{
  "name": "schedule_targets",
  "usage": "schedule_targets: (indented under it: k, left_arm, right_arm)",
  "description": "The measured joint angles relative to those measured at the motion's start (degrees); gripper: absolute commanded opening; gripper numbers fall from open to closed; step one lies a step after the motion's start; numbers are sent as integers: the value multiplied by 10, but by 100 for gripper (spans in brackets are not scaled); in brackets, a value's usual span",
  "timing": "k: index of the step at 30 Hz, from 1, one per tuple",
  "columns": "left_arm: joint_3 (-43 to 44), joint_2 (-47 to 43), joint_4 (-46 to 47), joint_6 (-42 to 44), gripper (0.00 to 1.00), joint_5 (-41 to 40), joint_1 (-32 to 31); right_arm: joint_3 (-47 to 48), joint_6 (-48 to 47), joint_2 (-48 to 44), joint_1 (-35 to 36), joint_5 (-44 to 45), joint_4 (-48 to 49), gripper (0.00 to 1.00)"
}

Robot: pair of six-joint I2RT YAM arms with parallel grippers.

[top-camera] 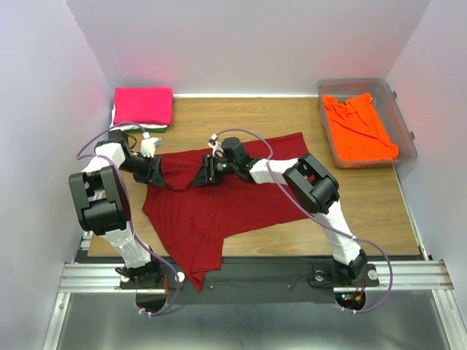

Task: Fold and stack the t-shirts
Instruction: Fold the tshirt

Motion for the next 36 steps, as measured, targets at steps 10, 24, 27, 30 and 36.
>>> schedule_targets:
  k: [10,24,27,30,36]
  left_arm:
    - [-6,0,7,-1,54,0,0]
    - [-15,1,15,-2,52,0,0]
    - [-15,1,17,-2,52,0,0]
    - [-15,1,17,-3,52,0,0]
    - [-15,2,17,-3,50,0,0]
  right_arm:
    - [-37,29,1,14,40,28,48]
    - [-34,54,5,15,76,35,37]
    - [-33,53,5,15,82,35,37]
    - [-29,53,6,15,89,34,37]
    - [-12,48,11,14,106,31,15]
